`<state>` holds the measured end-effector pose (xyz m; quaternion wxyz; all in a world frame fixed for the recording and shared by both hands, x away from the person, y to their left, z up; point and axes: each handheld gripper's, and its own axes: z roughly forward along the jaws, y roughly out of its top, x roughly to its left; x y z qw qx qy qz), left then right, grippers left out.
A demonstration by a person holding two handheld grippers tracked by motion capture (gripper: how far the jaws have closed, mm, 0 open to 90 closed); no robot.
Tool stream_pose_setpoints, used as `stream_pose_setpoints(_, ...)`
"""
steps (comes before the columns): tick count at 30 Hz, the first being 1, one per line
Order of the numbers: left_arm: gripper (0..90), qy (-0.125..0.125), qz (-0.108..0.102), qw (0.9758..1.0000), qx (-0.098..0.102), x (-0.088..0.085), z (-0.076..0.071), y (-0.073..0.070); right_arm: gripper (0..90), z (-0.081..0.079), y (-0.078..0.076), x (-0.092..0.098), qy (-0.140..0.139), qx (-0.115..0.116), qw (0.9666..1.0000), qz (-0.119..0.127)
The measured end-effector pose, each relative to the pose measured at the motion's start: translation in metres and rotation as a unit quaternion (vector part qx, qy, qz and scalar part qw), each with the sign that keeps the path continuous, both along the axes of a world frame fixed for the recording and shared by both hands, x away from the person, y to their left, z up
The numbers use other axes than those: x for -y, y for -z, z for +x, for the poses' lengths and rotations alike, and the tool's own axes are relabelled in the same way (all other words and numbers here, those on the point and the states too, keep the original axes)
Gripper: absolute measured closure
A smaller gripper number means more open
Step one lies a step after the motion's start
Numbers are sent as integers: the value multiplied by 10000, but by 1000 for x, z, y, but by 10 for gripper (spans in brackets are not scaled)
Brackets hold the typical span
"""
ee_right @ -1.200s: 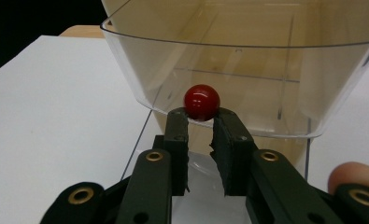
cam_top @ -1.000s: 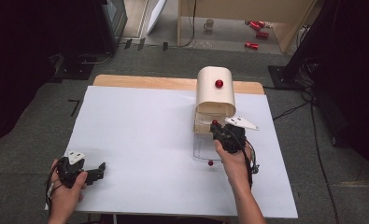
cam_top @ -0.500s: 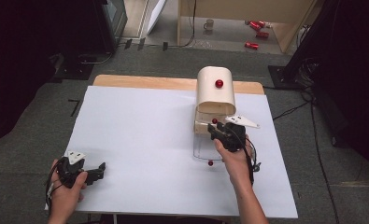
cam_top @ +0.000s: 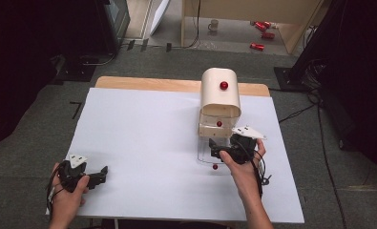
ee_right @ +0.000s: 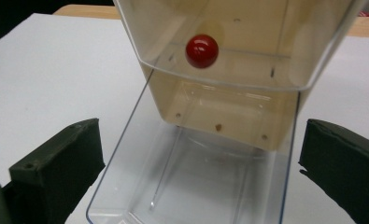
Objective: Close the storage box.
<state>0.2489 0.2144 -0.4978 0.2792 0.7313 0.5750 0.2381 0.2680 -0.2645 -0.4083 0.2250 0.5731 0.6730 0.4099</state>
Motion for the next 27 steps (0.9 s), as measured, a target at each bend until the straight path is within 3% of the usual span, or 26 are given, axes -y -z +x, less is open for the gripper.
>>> stream_pose_setpoints(18, 0, 0, 1, 10000, 0, 0, 0, 0, 0, -42, 27, 12, 154, -48, 9998, -68)
stream_pose_setpoints(27, 0, -1, 0, 10000, 1, 0, 0, 0, 0, -64, 39, 7, 159, -95, 9998, -89)
